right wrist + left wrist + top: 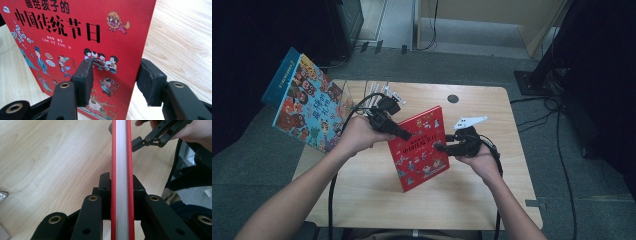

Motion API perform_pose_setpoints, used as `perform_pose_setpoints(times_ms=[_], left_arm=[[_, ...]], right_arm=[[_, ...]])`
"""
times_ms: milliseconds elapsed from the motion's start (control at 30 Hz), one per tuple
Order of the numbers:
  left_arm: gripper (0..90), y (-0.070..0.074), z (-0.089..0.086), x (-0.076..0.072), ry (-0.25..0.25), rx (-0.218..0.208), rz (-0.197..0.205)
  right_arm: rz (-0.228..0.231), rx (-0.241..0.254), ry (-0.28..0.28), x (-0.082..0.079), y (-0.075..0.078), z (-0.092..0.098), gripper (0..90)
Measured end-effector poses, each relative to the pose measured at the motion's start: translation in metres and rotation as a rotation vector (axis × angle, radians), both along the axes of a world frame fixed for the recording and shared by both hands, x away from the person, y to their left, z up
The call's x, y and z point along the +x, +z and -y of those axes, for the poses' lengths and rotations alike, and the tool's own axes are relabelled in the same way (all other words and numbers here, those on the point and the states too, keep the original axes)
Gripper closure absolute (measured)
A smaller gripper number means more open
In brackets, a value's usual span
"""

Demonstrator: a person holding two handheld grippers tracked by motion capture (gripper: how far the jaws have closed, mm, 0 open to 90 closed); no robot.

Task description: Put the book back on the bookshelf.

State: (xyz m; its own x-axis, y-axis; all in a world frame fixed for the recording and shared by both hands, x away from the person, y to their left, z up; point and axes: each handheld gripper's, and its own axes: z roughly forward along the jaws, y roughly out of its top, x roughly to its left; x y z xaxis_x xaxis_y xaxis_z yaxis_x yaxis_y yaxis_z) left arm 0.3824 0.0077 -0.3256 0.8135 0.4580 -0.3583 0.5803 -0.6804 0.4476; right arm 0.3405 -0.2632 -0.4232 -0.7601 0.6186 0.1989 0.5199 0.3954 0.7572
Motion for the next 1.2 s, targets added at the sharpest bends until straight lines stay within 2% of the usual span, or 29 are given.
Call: perform_pose_setpoints(times_ms=[100, 200, 267, 367, 467, 533, 733, 867, 967, 1067, 1200], left_arm=[[78.2, 0.001, 0.004, 0.004, -0.005, 0.006, -0.026], [79.6, 0.002, 0.005, 0.006, -0.006, -0.001, -0.056], [79.8, 0.003, 0.006, 0.007, 0.004, -0.002, -0.072], [79.6, 0.007, 0.008, 0.007, 0.005, 0.0, -0.082], [79.7, 0.012, 0.008, 0.007, 0.002, 0.002, -0.078], [79.8, 0.015, 0.006, 0.007, 0.006, -0.008, -0.081], [79.9, 0.025, -0.011, 0.007, 0.043, -0.042, -0.084], [79.7, 0.034, -0.028, 0.007, 0.07, -0.05, -0.063], [79.8, 0.039, -0.04, 0.005, 0.095, -0.052, -0.062], [79.8, 0.041, -0.053, 0.003, 0.116, -0.06, -0.057], [79.7, 0.04, -0.072, 0.001, 0.159, -0.067, -0.052]], right_arm=[[0.007, -0.002, 0.006, 0.0, 0.0, 0.001, 47.9], [0.011, 0.039, 0.002, -0.001, -0.005, 0.007, 46.4], [0.017, 0.031, -0.007, -0.001, -0.009, 0.009, 44.8], [0.016, 0.024, -0.011, -0.003, -0.012, 0.011, 43.5], [0.062, 0.048, -0.007, -0.007, -0.018, 0.015, 41.9], [0.062, 0.047, -0.011, -0.008, -0.02, 0.017, 40.8], [0.063, 0.033, -0.025, -0.008, -0.025, 0.022, 40.1], [0.062, 0.005, -0.041, -0.008, -0.033, 0.024, 39.1], [0.065, 0.016, -0.048, -0.008, -0.038, 0.024, 36.6], [0.095, 0.001, -0.077, -0.009, -0.047, 0.022, 37.4], [0.077, -0.014, -0.101, -0.008, -0.054, 0.02, 39.5]])
